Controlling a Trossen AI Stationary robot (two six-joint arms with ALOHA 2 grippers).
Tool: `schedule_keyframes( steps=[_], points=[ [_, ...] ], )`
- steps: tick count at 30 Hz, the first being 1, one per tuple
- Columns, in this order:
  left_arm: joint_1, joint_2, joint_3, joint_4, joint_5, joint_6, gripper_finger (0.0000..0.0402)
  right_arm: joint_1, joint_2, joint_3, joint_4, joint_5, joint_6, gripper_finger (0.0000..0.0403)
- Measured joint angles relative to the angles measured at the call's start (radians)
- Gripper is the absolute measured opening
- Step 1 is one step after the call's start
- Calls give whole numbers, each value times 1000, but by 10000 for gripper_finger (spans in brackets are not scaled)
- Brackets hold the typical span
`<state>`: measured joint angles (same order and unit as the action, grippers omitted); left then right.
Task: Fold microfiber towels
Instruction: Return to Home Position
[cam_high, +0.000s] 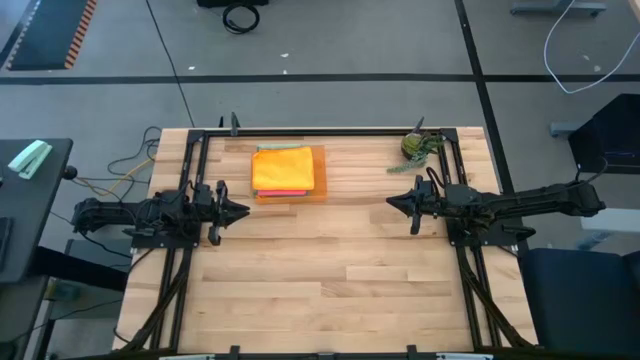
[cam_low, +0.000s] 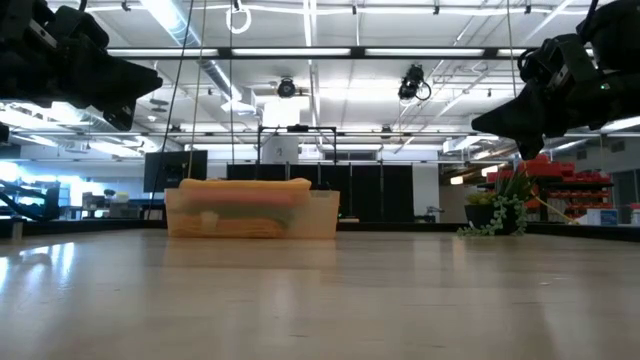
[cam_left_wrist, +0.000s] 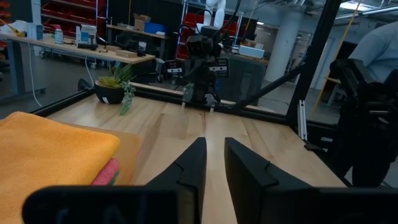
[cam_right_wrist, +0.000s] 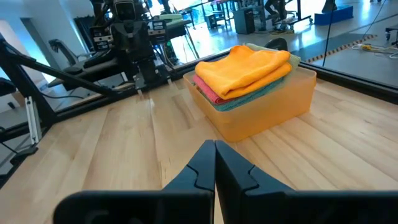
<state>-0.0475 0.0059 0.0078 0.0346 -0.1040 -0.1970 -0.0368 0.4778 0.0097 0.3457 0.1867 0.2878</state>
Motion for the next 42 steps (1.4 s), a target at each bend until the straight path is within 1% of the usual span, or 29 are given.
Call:
schedule_keyframes(
  steps=[6,17,27,36,42],
  points=[
    [0,0,0,0,0,-1,73,0,0,0,0,0,0,10],
    [0,0,0,0,0,-1,62,0,0,0,0,0,0,10],
    [0,0,0,0,0,0,73,0,0,0,1,0,0,10],
    [0,0,0,0,0,0,64,0,0,0,0,0,0,10],
    [0,0,0,0,0,0,71,0,0,0,0,0,0,10]
  ],
)
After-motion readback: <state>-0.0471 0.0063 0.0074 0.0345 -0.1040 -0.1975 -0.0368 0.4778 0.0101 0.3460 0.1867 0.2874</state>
